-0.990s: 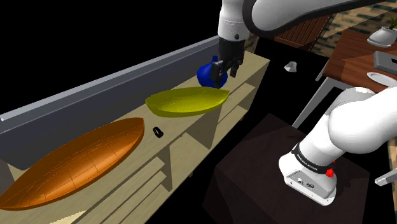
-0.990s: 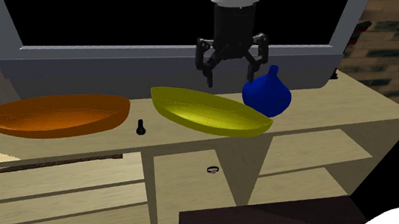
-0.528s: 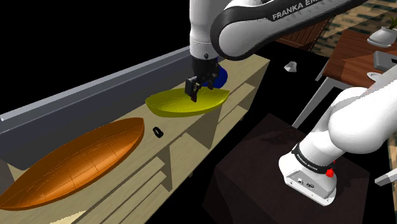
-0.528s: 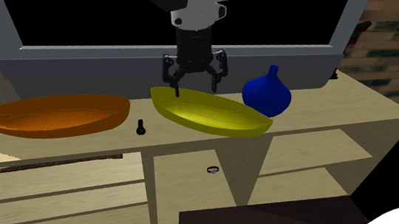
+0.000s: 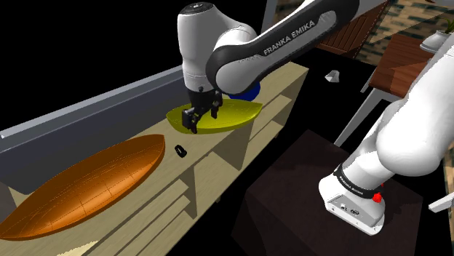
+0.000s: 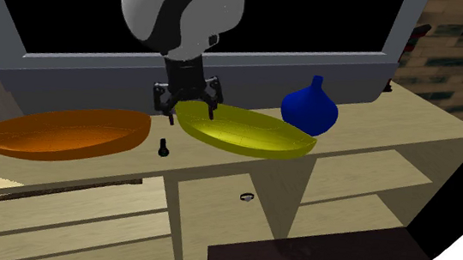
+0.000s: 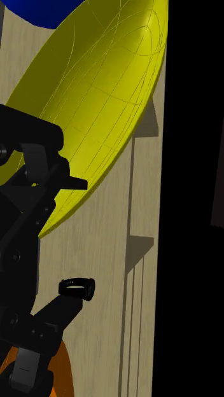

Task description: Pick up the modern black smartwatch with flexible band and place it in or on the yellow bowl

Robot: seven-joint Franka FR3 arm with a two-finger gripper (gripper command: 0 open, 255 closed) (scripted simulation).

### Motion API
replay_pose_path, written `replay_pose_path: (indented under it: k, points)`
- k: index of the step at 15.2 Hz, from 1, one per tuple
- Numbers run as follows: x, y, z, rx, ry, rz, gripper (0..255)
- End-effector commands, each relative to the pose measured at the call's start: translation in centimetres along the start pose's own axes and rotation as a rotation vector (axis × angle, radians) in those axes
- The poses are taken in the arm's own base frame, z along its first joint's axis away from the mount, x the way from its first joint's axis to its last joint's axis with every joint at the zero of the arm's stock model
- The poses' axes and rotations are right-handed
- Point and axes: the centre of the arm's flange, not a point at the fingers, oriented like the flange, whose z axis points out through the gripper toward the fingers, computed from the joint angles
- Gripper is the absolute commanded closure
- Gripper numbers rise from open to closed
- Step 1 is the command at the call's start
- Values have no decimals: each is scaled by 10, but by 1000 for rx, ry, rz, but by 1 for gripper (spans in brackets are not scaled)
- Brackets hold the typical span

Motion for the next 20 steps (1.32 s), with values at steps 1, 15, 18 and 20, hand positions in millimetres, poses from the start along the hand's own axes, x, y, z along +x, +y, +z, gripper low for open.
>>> replay_pose_path:
  k: [1, 15, 18, 20]
  points:
    - [13, -20, 11, 3, 4, -7, 0]
    - [49, -83, 90, 11, 16, -33, 0]
    - [49, -83, 90, 11, 16, -33, 0]
    - [49, -83, 90, 11, 16, -33, 0]
